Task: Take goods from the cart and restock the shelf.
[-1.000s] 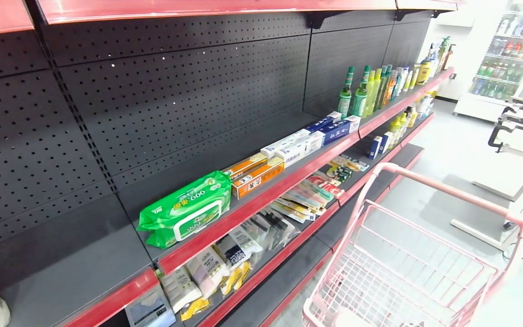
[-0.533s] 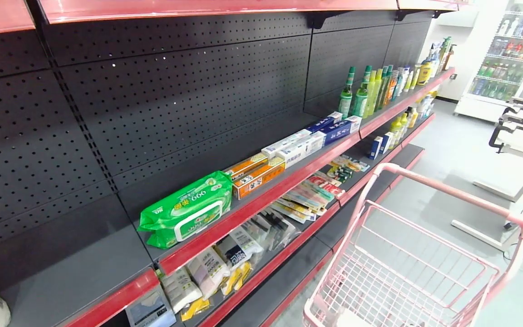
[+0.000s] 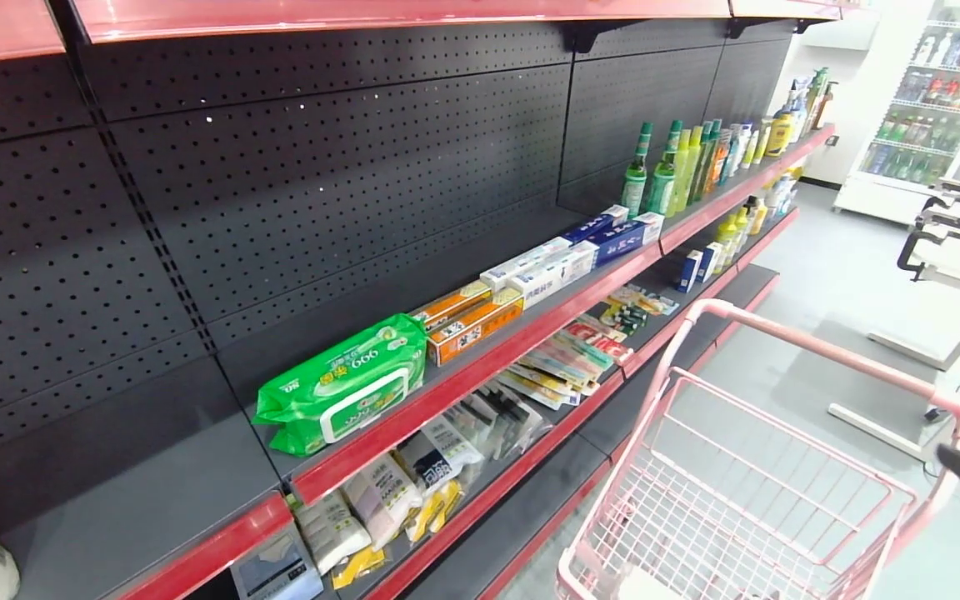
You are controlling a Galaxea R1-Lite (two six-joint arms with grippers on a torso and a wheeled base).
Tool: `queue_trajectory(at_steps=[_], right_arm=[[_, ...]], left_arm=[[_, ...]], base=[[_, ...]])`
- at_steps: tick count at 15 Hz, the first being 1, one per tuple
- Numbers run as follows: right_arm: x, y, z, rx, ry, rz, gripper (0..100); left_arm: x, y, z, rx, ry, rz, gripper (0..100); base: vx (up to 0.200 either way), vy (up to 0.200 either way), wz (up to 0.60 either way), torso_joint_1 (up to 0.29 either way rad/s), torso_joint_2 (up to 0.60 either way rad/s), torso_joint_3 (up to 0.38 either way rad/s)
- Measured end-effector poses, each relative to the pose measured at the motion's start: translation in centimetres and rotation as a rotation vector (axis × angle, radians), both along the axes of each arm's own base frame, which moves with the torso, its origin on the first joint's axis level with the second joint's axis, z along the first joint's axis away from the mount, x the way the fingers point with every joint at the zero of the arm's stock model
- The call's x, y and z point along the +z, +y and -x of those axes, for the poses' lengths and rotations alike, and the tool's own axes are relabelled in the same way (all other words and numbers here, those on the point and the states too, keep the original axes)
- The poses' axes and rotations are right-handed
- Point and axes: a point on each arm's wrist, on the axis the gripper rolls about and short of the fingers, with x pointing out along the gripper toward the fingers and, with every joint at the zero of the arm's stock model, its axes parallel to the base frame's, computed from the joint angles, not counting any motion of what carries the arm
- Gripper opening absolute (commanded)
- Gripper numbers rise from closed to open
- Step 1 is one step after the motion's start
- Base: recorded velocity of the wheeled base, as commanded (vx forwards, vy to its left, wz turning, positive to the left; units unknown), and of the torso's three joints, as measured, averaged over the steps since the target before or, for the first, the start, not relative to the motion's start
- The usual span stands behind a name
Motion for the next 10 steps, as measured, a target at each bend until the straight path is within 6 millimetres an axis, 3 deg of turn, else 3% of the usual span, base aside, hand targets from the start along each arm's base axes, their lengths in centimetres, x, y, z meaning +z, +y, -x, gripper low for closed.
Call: queue_trajectory(at_steps=[4,7,10], right_arm=[[-5.5,0.3,-6.1,0.126,0.420,0.136,100],[-8.8,0.6,-8.4,0.225,0.616,0.201,100],[-10.9,2.6,-9.8,0.341,0.720,0.233,100]], left_arm=[[0.0,0.0,0.0,0.000,0.000,0.001,100],[0.0,0.0,0.0,0.000,0.000,0.001,100],[0.0,0.0,0.0,0.000,0.000,0.001,100]], base=[[0.000,0.000,0.00,0.000,0.00,0.000],[0.000,0.000,0.00,0.000,0.00,0.000],[0.000,0.000,0.00,0.000,0.00,0.000]])
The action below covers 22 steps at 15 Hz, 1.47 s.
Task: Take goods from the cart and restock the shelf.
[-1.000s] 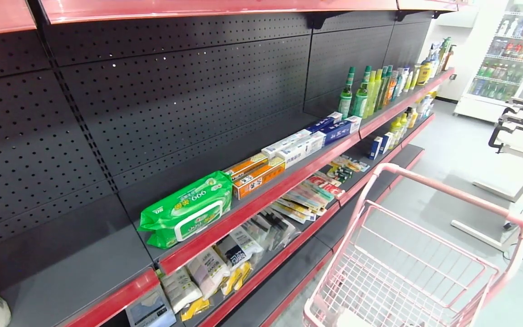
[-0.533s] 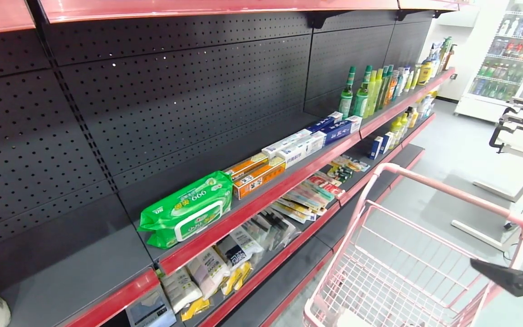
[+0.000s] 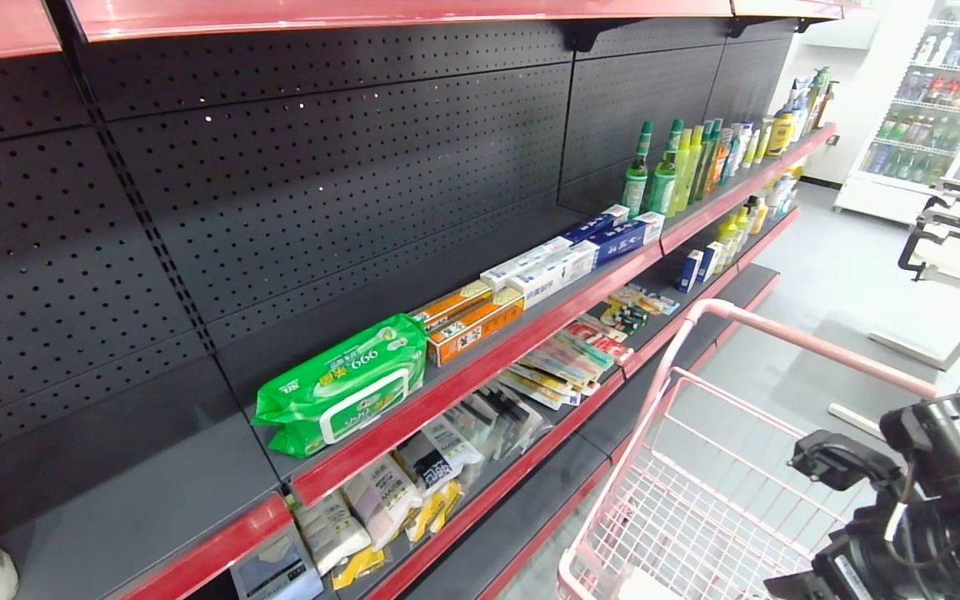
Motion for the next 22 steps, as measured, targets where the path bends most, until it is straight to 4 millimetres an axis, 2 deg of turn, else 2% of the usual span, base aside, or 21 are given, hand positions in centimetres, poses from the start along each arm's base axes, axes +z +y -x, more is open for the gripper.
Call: queue_trajectory(at_steps=[3,8,17,22], right_arm=[[-1.5,1.7,-0.8,0.067,0.078,0.011,100],[-2.7,3.0,-2.0,0.117,0.130,0.029,100],[-2.9,5.6,-2.2,0.221,0.125,0.055,100],[-2.9,6.7,-2.8,0.247,0.111,0.059,100]], left_arm=[[0.0,0.0,0.0,0.000,0.000,0.000,100],[0.0,0.0,0.0,0.000,0.000,0.000,100],[0.0,0.0,0.0,0.000,0.000,0.001,100],[0.0,0.0,0.0,0.000,0.000,0.001,100]], base=[[0.000,0.000,0.00,-0.025,0.04,0.035],[0.000,0.000,0.00,-0.105,0.24,0.121],[0.000,0.000,0.00,-0.146,0.33,0.179],[0.000,0.000,0.00,-0.019,0.05,0.028]])
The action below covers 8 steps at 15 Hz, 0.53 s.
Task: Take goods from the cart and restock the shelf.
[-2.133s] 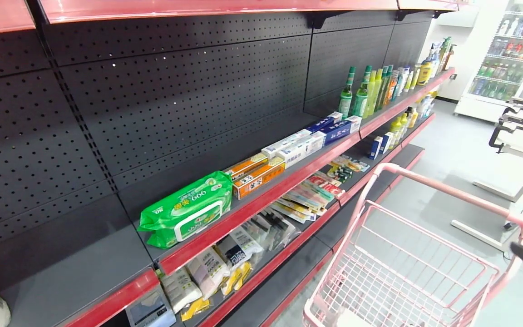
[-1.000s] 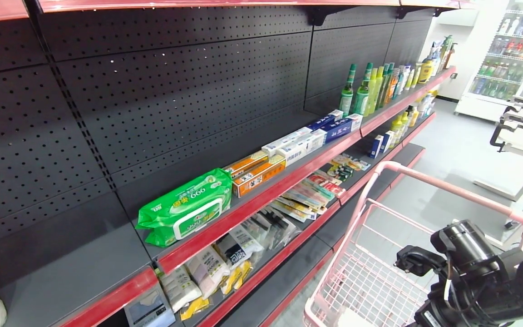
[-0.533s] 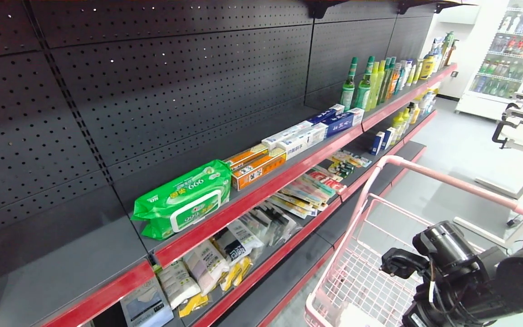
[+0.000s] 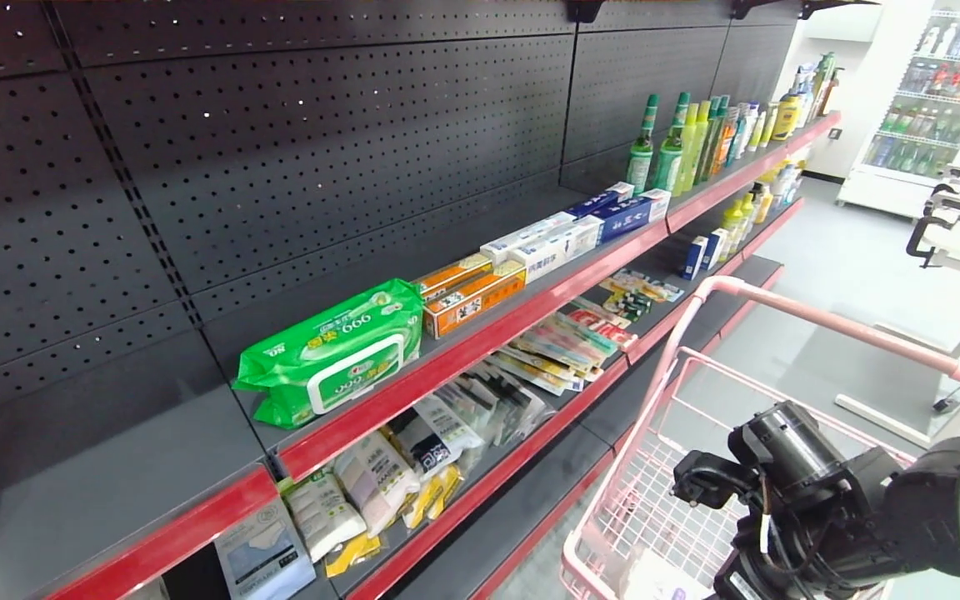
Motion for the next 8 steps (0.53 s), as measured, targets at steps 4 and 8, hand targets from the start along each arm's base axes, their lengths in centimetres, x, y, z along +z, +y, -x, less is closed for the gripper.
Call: queue_trajectory(at_steps=[4,8], right_arm=[[-0.7,0.3,-2.2,-0.025,0.004,0.004,100],[-1.8,0.2,-2.1,-0.026,0.047,0.031,100]], left_arm=[[0.0,0.0,0.0,0.000,-0.001,0.000,100],[0.0,0.0,0.0,0.000,0.001,-0.001,100]], base=[[0.000,0.000,0.00,-0.027,0.06,0.038],[0.000,0.000,0.00,-0.127,0.31,0.168]])
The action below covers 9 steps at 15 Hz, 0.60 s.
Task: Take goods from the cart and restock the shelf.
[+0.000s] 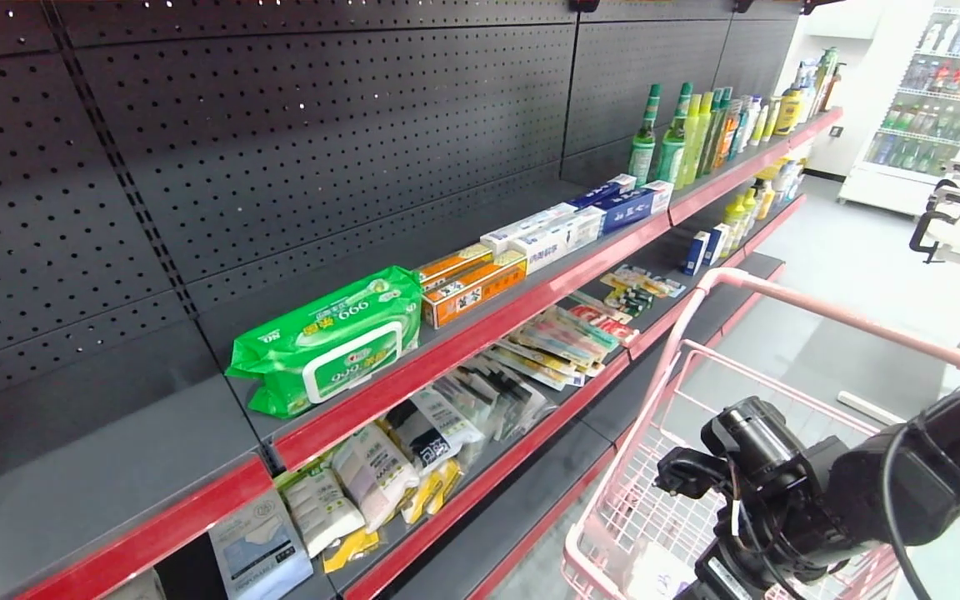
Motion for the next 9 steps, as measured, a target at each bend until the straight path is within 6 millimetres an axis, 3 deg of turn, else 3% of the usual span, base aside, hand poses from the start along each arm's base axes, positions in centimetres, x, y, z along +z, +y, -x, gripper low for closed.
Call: queue_trajectory(at_steps=[7,9], right_arm=[[-0.46,0.01,0.17,0.010,0.019,0.014,100],[-0.71,0.04,0.19,0.012,0.029,0.019,100]], left_arm=[[0.01,0.00,0.00,0.000,-0.001,0.000,100],[0.01,0.00,0.00,0.000,-0.001,0.000,100]], base=[[0.000,0.000,0.00,-0.003,0.01,0.005],[0.000,0.000,0.00,-0.119,0.31,0.171]])
